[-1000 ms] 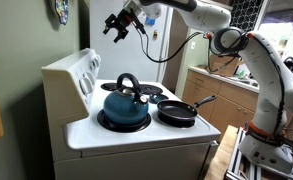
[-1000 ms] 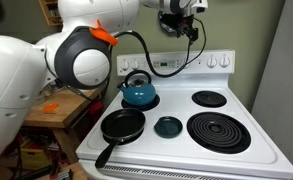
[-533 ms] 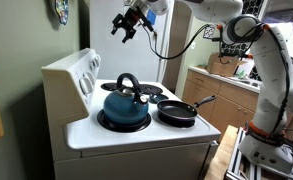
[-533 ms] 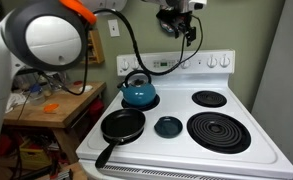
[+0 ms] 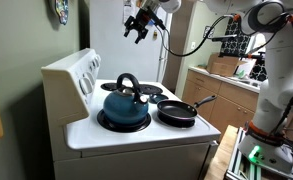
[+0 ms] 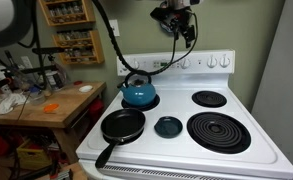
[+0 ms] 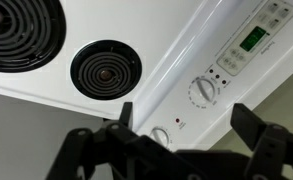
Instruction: Turn the third knob from the right in an anti-clockwise direction
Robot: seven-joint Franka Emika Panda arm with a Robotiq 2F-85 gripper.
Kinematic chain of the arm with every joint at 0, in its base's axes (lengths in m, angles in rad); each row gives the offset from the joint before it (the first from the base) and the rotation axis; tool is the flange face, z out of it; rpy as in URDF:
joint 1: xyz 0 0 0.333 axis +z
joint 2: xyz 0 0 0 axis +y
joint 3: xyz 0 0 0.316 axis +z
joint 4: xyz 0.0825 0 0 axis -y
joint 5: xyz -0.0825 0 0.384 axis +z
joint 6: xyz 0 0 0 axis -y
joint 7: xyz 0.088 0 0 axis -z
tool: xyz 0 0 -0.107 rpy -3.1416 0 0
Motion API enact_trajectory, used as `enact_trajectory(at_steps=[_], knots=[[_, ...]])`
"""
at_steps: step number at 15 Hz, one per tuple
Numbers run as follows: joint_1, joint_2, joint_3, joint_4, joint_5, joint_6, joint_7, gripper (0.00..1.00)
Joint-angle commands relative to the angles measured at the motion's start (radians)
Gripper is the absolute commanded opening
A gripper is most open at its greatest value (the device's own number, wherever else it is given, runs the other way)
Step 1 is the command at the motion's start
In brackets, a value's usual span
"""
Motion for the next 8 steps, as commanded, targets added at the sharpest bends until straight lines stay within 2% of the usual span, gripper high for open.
enact_trajectory(at_steps=[1,3,4,8], knots=[[0.005,-0.162,-0.016,-0.243,-0.036,0.09,0.047,1.0],[0.0,-0.22,-0.018,-0.336,-0.036,0.146,0.061,1.0],[-0.029,-0.119,0.02,-0.179,-0.03,0.081,0.038,1.0],[-0.034,-0.186,0.02,-0.282,-0.028,0.118,0.042,1.0]])
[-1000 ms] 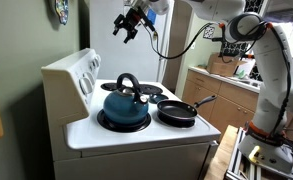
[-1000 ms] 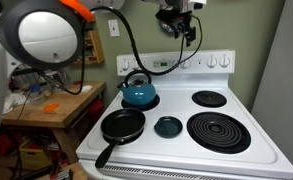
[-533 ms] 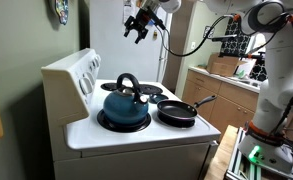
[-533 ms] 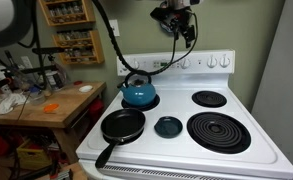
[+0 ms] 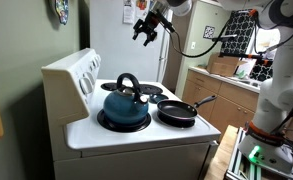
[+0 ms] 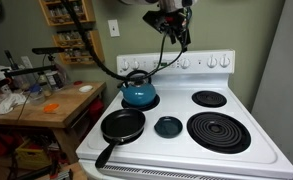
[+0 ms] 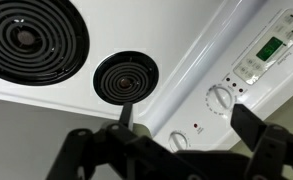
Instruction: Turn the third knob from the right in an anti-clockwise direction
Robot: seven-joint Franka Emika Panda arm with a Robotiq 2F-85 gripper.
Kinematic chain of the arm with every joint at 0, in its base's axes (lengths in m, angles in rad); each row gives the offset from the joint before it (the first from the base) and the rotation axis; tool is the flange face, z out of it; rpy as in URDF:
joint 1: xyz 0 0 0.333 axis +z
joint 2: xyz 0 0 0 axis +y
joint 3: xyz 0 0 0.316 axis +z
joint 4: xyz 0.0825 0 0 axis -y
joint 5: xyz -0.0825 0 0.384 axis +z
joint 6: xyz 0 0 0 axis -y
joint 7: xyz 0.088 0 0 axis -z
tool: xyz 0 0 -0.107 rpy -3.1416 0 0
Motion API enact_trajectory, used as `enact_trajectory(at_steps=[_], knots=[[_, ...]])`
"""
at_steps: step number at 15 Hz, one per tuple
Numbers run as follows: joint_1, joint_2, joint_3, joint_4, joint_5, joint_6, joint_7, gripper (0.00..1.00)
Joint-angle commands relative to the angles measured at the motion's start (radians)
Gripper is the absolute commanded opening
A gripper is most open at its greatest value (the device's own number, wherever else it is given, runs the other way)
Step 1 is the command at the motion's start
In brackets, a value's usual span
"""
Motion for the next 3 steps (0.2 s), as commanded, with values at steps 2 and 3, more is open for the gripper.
enact_trajectory(at_steps=[2,3], knots=[[-0.034,-0.002,0.035,0.0,-0.004,-0.004,0.004,1.0],[-0.034,-0.002,0.035,0.0,-0.004,-0.004,0.004,1.0]])
